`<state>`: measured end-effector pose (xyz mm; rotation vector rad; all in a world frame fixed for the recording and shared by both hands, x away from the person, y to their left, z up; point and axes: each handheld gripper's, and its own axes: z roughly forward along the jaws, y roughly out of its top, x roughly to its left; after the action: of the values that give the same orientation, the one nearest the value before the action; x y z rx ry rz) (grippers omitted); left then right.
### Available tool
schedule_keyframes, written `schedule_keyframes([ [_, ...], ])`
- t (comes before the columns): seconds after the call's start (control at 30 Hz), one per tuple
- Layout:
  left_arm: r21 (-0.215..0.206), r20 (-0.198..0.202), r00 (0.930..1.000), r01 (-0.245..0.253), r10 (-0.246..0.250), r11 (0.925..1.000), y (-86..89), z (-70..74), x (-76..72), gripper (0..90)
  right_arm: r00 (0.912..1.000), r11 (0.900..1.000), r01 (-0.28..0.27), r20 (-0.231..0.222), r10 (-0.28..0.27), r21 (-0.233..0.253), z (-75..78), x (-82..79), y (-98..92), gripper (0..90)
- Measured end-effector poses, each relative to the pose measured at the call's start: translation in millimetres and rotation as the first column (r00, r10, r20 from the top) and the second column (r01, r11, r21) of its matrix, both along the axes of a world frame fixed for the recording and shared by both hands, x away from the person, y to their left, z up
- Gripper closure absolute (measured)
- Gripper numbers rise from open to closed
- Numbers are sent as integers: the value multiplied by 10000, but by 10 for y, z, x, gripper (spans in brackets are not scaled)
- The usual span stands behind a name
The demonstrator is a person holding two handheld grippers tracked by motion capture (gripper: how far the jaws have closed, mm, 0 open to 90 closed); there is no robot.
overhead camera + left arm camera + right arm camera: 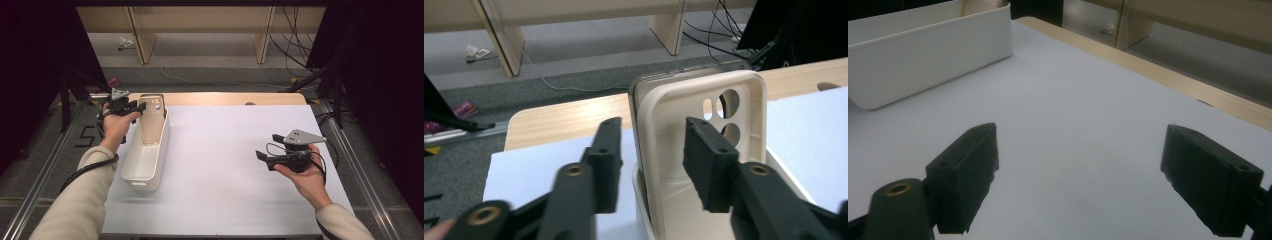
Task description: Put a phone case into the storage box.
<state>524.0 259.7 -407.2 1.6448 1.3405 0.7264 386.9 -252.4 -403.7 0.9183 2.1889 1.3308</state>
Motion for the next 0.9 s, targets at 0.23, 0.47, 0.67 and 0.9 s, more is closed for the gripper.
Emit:
schedule_keyframes([
  [0.23, 211, -44, 9996, 277, -276, 9994, -29, 30, -42, 392, 10000, 10000, 3, -23, -3, 2, -3, 4, -3, 162],
  [0.47, 473, -212, 9981, 583, -573, 9972, -78, 103, -149, 229, 10000, 10000, 10, -72, -9, 33, -4, 5, -1, 162],
  [0.67, 665, -249, 9950, 979, -964, 9930, -124, 123, -300, 170, 10000, 10000, 16, -60, -15, 58, -3, 4, -1, 162],
  [0.9, 533, -11, 9918, 1274, -1276, 9904, -157, 159, -501, 89, 10000, 10000, 15, -89, -15, 47, -6, 5, 3, 162],
])
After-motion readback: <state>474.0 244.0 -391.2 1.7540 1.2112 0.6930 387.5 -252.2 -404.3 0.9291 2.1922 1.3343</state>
